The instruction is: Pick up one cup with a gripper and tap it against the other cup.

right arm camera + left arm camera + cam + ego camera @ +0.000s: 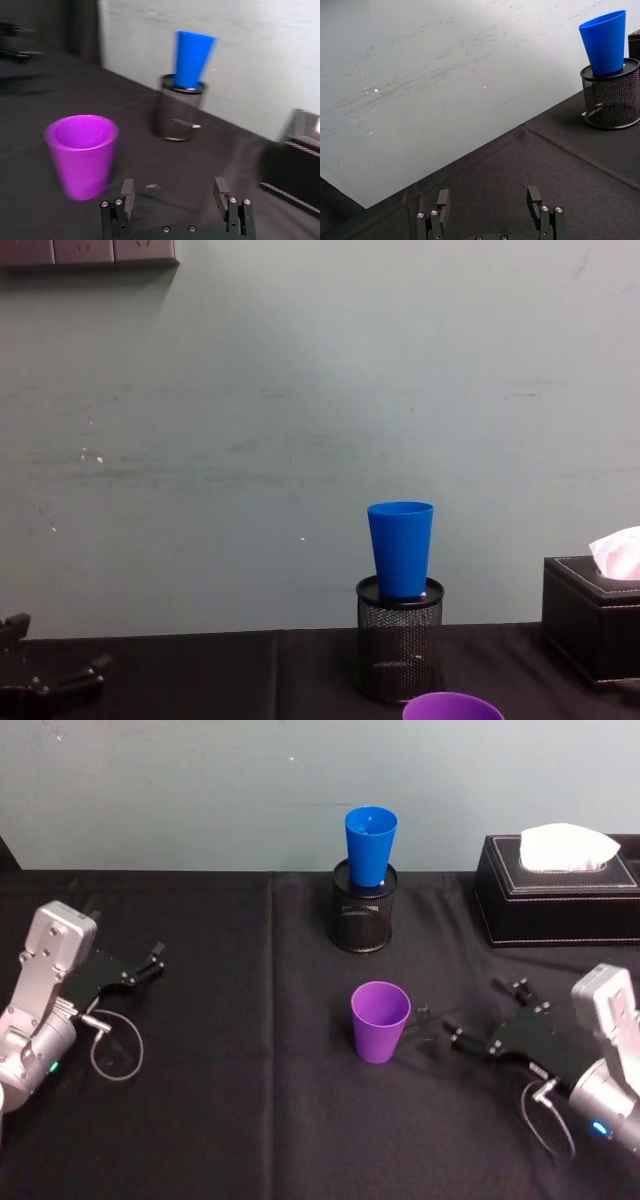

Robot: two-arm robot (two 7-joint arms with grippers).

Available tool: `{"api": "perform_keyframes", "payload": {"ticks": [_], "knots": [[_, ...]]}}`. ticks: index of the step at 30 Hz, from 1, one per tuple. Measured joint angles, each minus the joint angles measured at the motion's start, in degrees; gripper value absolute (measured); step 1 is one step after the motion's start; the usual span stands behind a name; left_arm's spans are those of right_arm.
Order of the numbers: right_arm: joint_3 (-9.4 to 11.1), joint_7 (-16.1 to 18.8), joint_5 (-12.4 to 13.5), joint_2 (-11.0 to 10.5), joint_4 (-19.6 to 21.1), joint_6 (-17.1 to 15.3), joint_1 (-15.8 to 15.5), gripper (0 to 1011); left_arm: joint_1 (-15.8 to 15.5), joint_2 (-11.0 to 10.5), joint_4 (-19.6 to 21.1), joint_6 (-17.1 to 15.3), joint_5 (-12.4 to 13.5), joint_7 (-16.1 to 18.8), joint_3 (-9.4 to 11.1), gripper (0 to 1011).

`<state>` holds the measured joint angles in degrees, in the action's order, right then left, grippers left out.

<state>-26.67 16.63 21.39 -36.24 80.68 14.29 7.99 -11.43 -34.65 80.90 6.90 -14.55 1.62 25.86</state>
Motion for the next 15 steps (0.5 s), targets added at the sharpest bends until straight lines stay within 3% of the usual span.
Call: {"api": "perform_keyframes", "payload": {"ticks": [8,15], "knots": [[-2.11,10.09,2.5,2.33,-3.29,1.98,2.31,1003,0.0,0.0,0.0,0.0,0.0,0.0,0.0,1005],[-1.95,13.3,3.78,4.0,-5.16,1.51,3.56,1003,0.0,0.0,0.0,0.0,0.0,0.0,0.0,1005]]}}
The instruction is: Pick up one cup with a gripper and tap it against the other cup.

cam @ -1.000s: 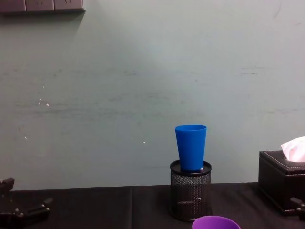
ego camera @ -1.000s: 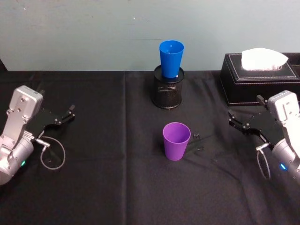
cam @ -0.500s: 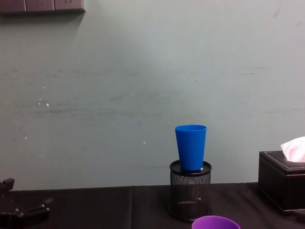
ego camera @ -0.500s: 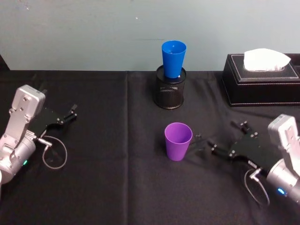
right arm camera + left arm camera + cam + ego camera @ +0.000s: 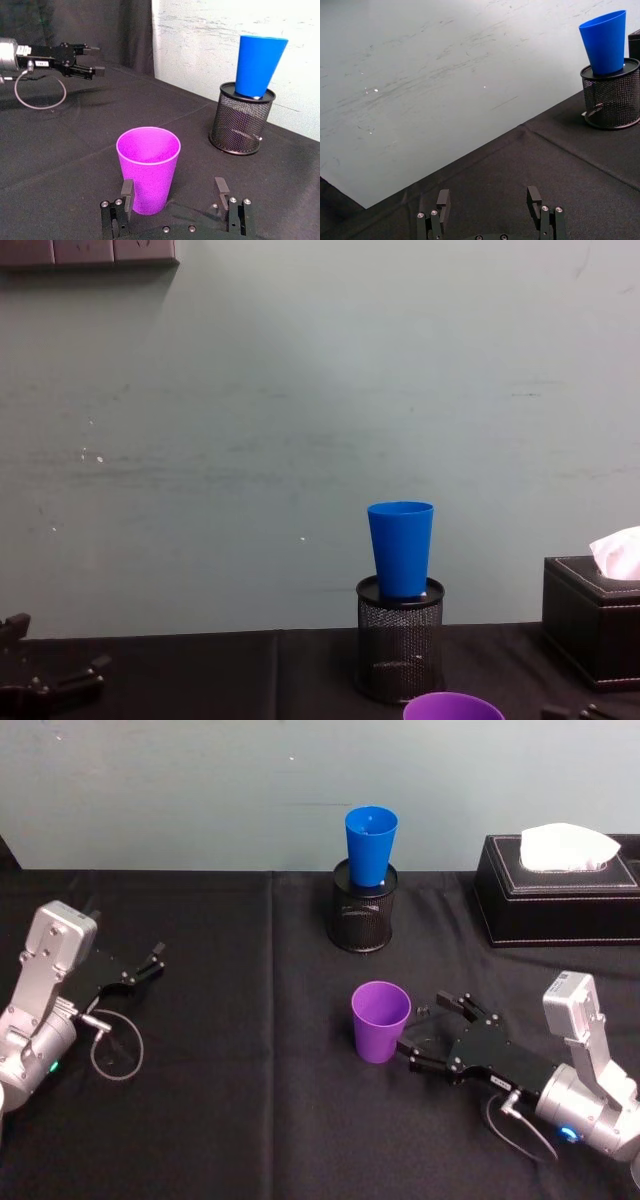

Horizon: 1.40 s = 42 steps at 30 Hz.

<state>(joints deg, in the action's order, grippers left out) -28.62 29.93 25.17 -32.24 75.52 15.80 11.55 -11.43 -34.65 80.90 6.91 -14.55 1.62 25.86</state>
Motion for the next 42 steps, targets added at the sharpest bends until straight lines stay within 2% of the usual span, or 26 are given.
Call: {"api": "perform_keyframes", "payload": {"ticks": [14,26,42], "knots": [[0.26,4.74,0.59,2.98,-4.07,-0.93,2.72,1003,0.0,0.0,0.0,0.0,0.0,0.0,0.0,1005],[0.49,6.95,-1.16,5.87,-7.79,-1.04,5.43,1003,0.0,0.0,0.0,0.0,0.0,0.0,0.0,1005],[1.33,8.92,-2.24,7.66,-7.83,-0.87,5.52,1003,0.0,0.0,0.0,0.0,0.0,0.0,0.0,1005]]}}
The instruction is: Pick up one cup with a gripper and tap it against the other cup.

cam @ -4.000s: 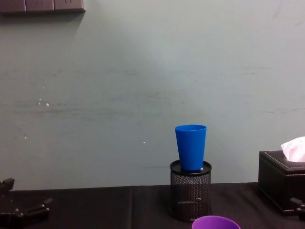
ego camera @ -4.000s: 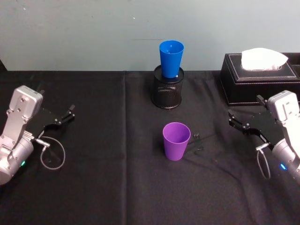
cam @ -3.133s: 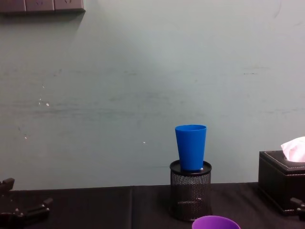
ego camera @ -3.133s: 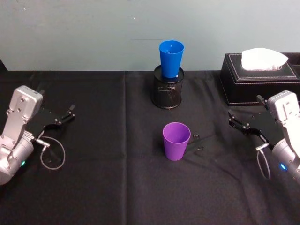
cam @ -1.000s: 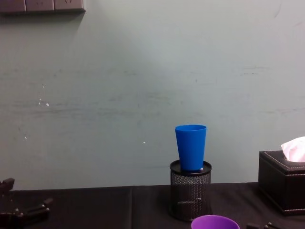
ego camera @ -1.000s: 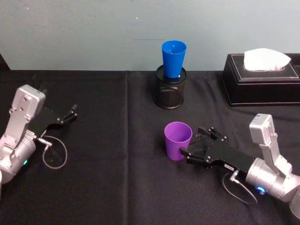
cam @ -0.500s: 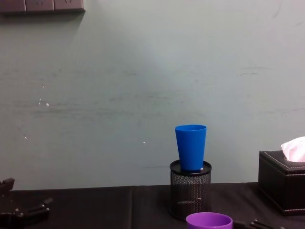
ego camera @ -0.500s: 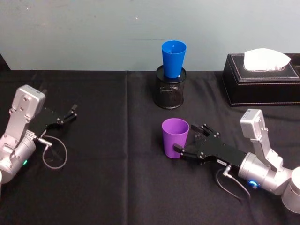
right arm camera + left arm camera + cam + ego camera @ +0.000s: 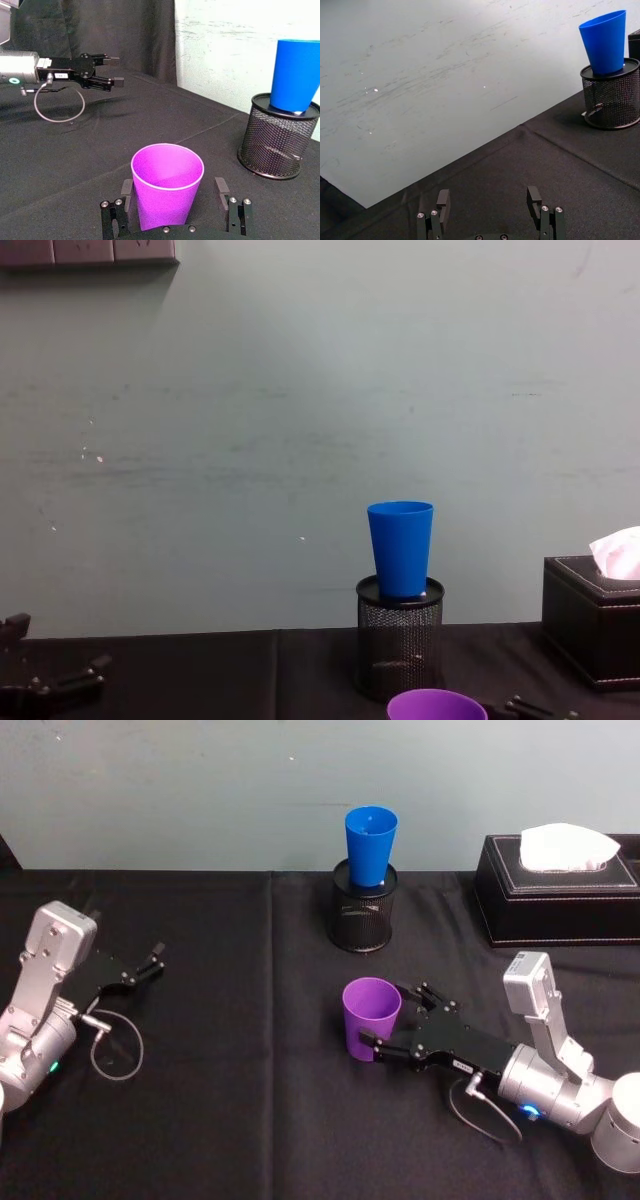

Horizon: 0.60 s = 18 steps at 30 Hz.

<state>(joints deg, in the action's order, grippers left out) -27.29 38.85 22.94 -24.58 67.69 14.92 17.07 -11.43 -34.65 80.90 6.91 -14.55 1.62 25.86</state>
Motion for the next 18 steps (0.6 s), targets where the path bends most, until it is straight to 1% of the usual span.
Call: {"api": "perform_keyframes", "payload": {"ticks": [9,18], "knots": [[0.2,0.33,-0.17,1.09,-0.54,0.0,0.39,1003,0.0,0.0,0.0,0.0,0.0,0.0,0.0,1005],[-0.07,0.4,-0.54,2.58,-1.81,-0.03,1.46,1003,0.0,0.0,0.0,0.0,0.0,0.0,0.0,1005]]}}
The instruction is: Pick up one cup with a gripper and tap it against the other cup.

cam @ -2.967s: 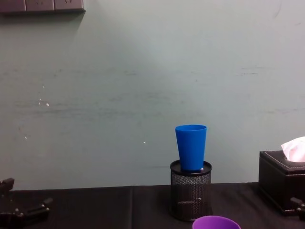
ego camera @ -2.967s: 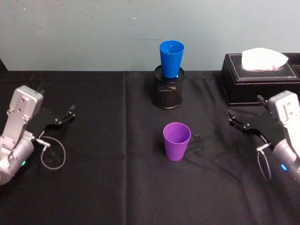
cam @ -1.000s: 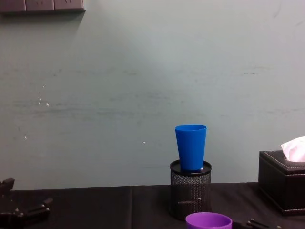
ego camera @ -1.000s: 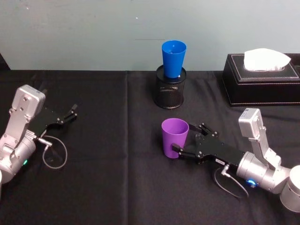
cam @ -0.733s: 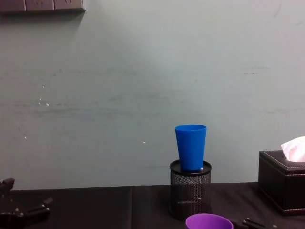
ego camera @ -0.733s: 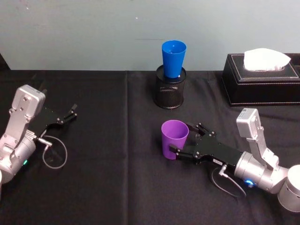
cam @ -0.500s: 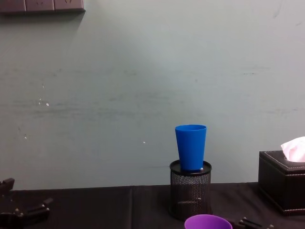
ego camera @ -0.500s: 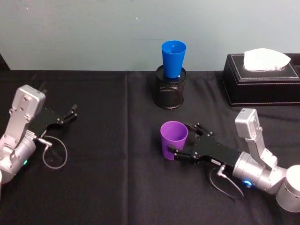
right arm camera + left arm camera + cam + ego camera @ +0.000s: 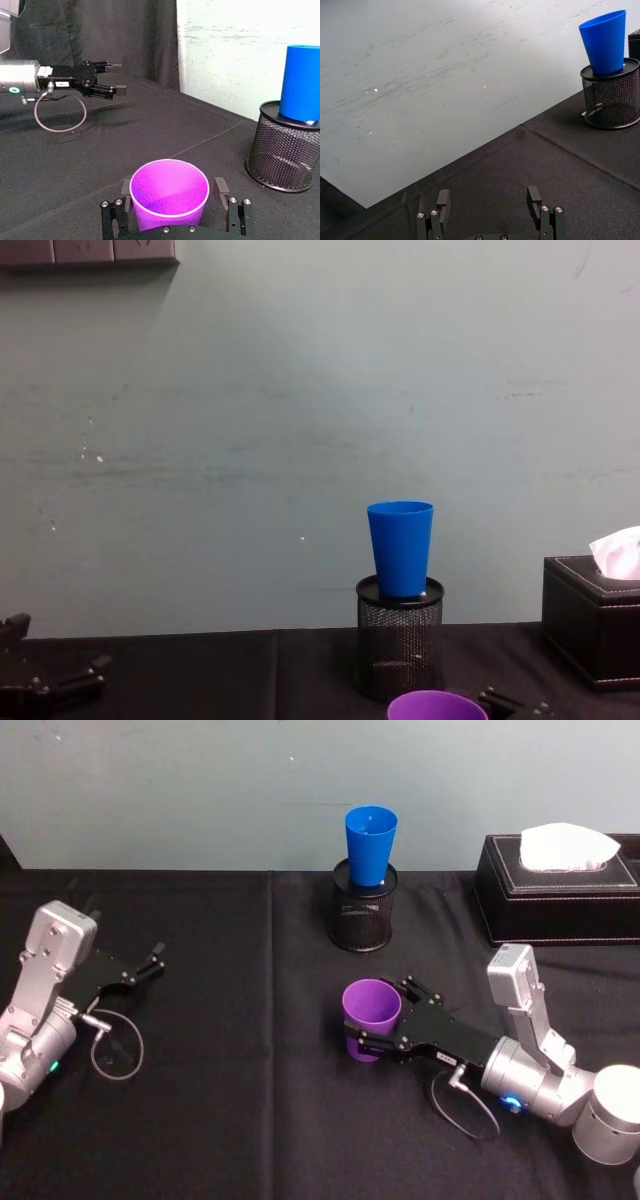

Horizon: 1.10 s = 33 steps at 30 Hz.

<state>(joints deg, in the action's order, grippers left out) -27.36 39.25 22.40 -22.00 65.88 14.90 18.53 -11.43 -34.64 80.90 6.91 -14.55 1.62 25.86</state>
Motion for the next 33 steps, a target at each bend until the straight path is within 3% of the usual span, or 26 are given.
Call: {"api": "perform_keyframes", "payload": {"ticks": [7,19,27,33], "knots": [[-0.44,-0.64,-1.2,0.89,-1.56,-0.41,1.13,1003,0.0,0.0,0.0,0.0,0.0,0.0,0.0,1005],[-0.41,-0.64,-0.91,0.73,-1.33,-0.31,0.93,996,0.0,0.0,0.0,0.0,0.0,0.0,0.0,1005],[-0.37,-0.61,-0.8,0.66,-1.23,-0.26,0.85,818,0.0,0.0,0.0,0.0,0.0,0.0,0.0,1005],[-0.34,-0.61,-0.75,0.64,-1.2,-0.24,0.83,768,0.0,0.0,0.0,0.0,0.0,0.0,0.0,1005]]}}
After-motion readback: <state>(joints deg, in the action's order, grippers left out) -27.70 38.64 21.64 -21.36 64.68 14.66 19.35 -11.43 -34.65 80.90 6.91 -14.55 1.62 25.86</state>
